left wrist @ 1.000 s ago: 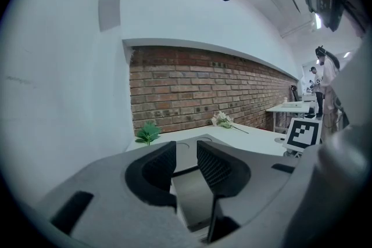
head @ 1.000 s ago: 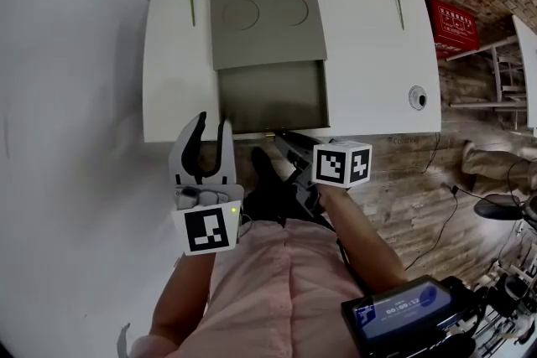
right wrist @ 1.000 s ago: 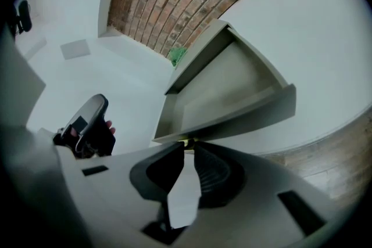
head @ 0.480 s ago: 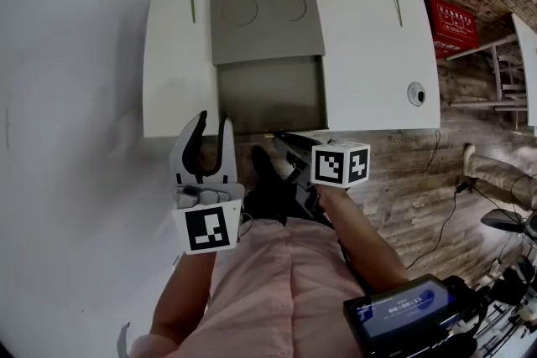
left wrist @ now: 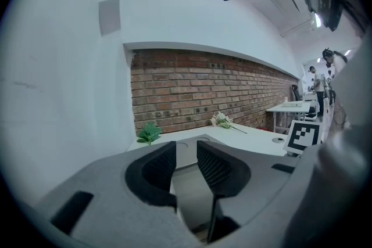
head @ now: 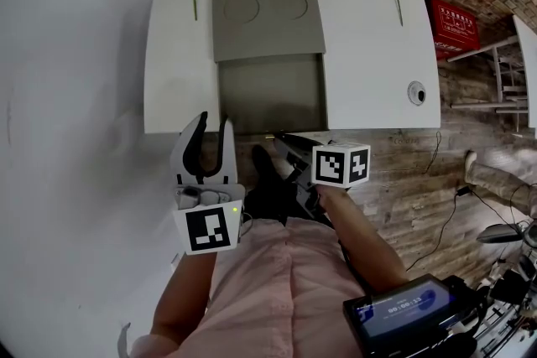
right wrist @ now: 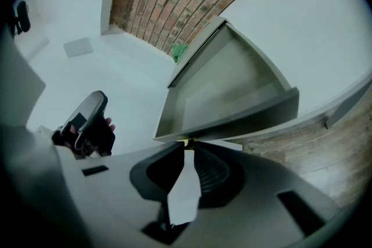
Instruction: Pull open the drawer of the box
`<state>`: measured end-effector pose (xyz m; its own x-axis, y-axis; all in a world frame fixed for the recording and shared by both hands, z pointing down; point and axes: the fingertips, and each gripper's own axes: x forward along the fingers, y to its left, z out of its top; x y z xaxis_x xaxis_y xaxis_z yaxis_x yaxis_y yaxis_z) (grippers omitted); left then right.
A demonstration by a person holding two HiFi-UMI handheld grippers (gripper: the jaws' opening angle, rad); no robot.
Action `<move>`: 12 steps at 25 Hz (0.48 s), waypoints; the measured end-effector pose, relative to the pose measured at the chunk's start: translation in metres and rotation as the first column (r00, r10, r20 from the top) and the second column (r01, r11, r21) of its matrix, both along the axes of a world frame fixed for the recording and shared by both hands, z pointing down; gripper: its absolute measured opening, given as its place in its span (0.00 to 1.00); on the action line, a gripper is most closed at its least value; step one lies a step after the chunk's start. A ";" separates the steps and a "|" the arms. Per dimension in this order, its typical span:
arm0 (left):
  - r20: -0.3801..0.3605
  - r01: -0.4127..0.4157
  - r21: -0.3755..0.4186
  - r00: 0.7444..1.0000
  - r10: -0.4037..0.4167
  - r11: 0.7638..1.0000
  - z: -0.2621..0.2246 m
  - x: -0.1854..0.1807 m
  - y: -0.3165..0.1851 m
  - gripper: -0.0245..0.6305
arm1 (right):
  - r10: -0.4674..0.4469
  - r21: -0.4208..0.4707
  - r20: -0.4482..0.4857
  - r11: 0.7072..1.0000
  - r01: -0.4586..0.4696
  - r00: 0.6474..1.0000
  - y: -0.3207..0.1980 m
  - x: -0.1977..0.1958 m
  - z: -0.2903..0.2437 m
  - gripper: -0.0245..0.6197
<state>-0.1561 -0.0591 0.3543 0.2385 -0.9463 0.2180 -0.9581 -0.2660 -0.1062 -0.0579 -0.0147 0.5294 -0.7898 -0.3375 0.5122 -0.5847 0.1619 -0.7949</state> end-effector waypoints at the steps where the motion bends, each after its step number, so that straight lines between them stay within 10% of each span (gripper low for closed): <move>1: -0.001 0.001 0.000 1.000 -0.001 1.000 0.000 0.000 0.001 0.21 | -0.002 0.000 0.000 1.000 0.002 1.000 0.000 0.000 0.000 0.13; 12: 0.000 0.010 0.015 1.000 -0.010 1.000 -0.006 0.001 0.007 0.22 | -0.020 0.029 -0.026 0.999 0.021 0.999 0.000 0.000 -0.002 0.15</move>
